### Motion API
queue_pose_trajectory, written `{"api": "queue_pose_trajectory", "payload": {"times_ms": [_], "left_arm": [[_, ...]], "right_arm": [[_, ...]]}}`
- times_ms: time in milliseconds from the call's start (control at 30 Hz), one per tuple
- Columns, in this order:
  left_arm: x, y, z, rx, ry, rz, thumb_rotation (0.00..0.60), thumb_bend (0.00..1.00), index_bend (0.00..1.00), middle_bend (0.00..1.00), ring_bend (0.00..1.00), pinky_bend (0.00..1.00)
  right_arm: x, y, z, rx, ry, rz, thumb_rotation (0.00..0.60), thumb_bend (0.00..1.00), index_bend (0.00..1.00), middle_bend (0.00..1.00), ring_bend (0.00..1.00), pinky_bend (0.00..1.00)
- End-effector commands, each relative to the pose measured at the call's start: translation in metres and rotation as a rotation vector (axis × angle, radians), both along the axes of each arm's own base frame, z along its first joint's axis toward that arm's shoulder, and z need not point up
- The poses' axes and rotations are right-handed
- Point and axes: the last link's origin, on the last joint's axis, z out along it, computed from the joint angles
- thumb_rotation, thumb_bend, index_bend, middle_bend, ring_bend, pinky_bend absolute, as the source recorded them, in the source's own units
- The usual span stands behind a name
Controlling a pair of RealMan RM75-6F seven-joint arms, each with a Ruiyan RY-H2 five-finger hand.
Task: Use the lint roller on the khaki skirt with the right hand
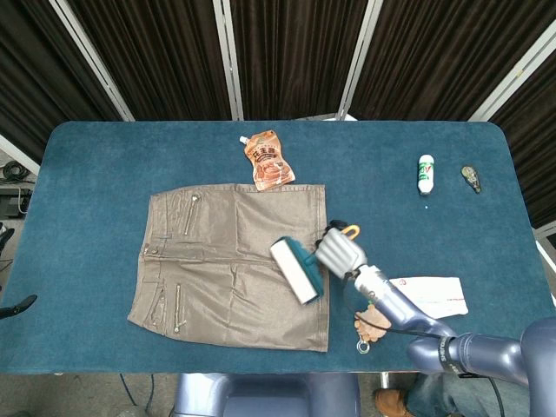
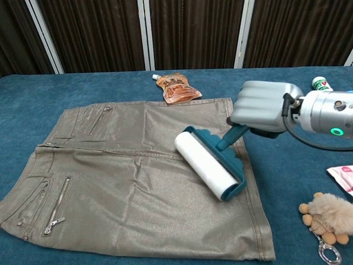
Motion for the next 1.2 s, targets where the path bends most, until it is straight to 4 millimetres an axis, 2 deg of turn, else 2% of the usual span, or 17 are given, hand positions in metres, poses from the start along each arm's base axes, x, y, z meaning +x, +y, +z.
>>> {"api": "queue_pose_trajectory", "payload": {"times_ms": [33, 267, 467, 633, 733, 833, 1200], "left_arm": [[0.000, 0.000, 0.001, 0.001, -0.001, -0.003, 0.600, 0.00, 0.00, 0.00, 0.00, 0.00], [-0.003, -0.001, 0.002, 0.003, -0.003, 0.005, 0.600, 0.00, 0.00, 0.00, 0.00, 0.00], [-0.002, -0.002, 0.003, 0.000, -0.007, 0.002, 0.600, 0.00, 0.00, 0.00, 0.00, 0.00], [-0.003, -0.002, 0.002, -0.005, -0.009, 0.005, 0.600, 0.00, 0.00, 0.00, 0.00, 0.00], [-0.004, -0.002, 0.003, -0.004, -0.011, 0.007, 0.600, 0.00, 0.00, 0.00, 0.00, 0.00], [-0.004, -0.001, 0.002, -0.005, -0.012, 0.008, 0.600, 0.00, 0.00, 0.00, 0.00, 0.00], [0.001, -0.002, -0.001, -0.012, -0.008, -0.006, 0.600, 0.00, 0.00, 0.00, 0.00, 0.00]], "right_arm": [[0.032, 0.019, -0.020, 0.063, -0.027, 0.075, 0.600, 0.83, 0.47, 0.53, 0.45, 0.44], [0.078, 0.049, -0.048, 0.122, -0.066, 0.151, 0.600, 0.83, 0.47, 0.53, 0.45, 0.44], [0.094, 0.062, -0.064, 0.149, -0.054, 0.187, 0.600, 0.83, 0.47, 0.53, 0.45, 0.44], [0.095, 0.059, -0.067, 0.120, -0.041, 0.174, 0.600, 0.83, 0.47, 0.53, 0.45, 0.44], [0.086, 0.051, -0.060, 0.083, -0.016, 0.160, 0.600, 0.83, 0.47, 0.53, 0.45, 0.44], [0.067, 0.039, -0.047, 0.041, 0.021, 0.141, 0.600, 0.83, 0.47, 0.53, 0.45, 0.44], [-0.020, 0.002, 0.006, -0.080, 0.132, 0.022, 0.600, 0.83, 0.47, 0.53, 0.46, 0.44]]}}
